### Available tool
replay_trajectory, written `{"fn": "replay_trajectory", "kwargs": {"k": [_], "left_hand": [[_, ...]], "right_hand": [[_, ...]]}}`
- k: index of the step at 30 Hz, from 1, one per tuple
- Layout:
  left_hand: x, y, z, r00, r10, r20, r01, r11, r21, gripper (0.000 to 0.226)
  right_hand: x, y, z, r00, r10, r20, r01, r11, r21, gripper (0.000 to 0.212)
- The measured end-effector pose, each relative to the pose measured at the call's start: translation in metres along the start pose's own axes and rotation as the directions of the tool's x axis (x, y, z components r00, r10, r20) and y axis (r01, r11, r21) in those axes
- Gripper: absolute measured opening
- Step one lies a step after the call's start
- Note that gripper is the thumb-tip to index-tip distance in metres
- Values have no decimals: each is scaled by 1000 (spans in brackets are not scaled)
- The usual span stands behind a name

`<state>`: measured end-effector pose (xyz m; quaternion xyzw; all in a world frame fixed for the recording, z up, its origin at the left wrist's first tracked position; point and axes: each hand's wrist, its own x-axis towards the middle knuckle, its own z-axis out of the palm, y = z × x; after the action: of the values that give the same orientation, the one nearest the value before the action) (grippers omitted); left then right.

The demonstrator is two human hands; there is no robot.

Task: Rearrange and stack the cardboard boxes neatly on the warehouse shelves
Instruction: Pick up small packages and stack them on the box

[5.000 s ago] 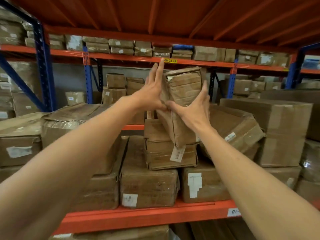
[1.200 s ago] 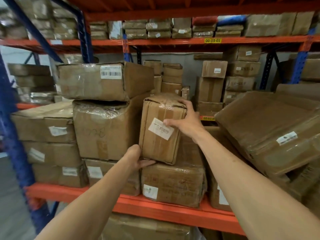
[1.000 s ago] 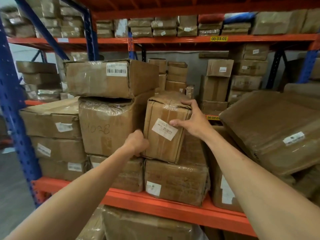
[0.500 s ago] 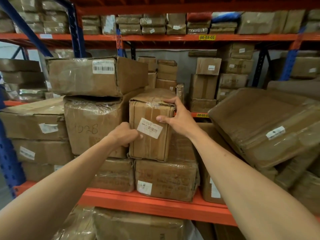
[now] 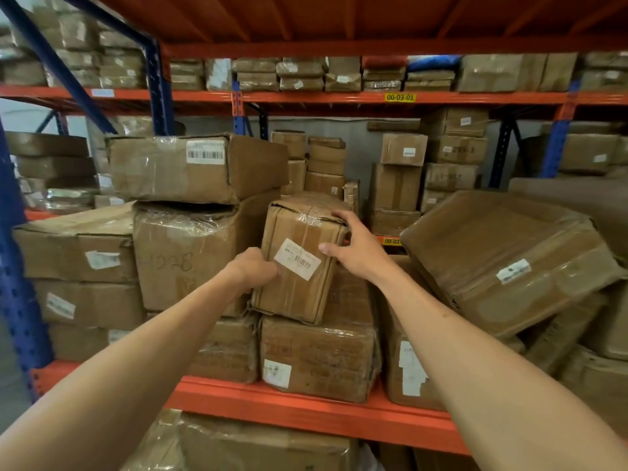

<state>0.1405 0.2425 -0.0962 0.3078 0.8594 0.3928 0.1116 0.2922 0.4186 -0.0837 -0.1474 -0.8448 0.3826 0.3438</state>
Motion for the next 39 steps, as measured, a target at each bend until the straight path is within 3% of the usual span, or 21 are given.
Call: {"fn": "replay_trajectory", "kwargs": {"k": [4,7,15,21,23,26,28,29,31,34,37,39], "left_hand": [[-5,3,-5,1000,12,-15,-12,999,30,55],[-4,9,-10,998,33,-50,-31,998,53,57],[1,17,-34,991,58,-117,-49,995,84,65],[1,27,-69,966,146,-213,-135,989,66,29],[-5,33,-83,897,218,-384,-215,975,51,16],[-13,38,-117,646,248,-722,-297,953,62,40],[-11,37,-148,484,210,-850,-278,957,78,40],[-6,35,-164,450,176,-876,-258,964,61,45],[8,25,-199,494,69,-867,-163,987,-14,79],[29,0,-238,659,-153,-736,-70,963,-262,120],[46,-19,-257,851,-240,-467,-58,841,-538,129],[55,-24,-260,920,-222,-322,-35,774,-633,121]], "right_hand": [[0,7,1,989,114,-98,-101,987,121,99],[1,10,0,980,171,-98,-154,976,155,101],[17,-9,-6,980,99,-174,-79,990,115,95],[31,-40,-14,977,47,-210,-44,999,20,84],[34,-52,-12,980,17,-196,-16,1000,7,81],[44,-76,-2,983,-36,-181,31,999,-30,80],[54,-97,12,986,-58,-157,53,998,-34,85],[58,-108,21,989,-64,-136,60,998,-30,90],[68,-130,43,994,-68,-82,68,998,-2,104],[82,-158,78,1000,-8,10,7,998,64,122],[97,-179,107,982,167,87,-185,946,265,126],[108,-189,119,953,278,119,-302,852,428,128]]}}
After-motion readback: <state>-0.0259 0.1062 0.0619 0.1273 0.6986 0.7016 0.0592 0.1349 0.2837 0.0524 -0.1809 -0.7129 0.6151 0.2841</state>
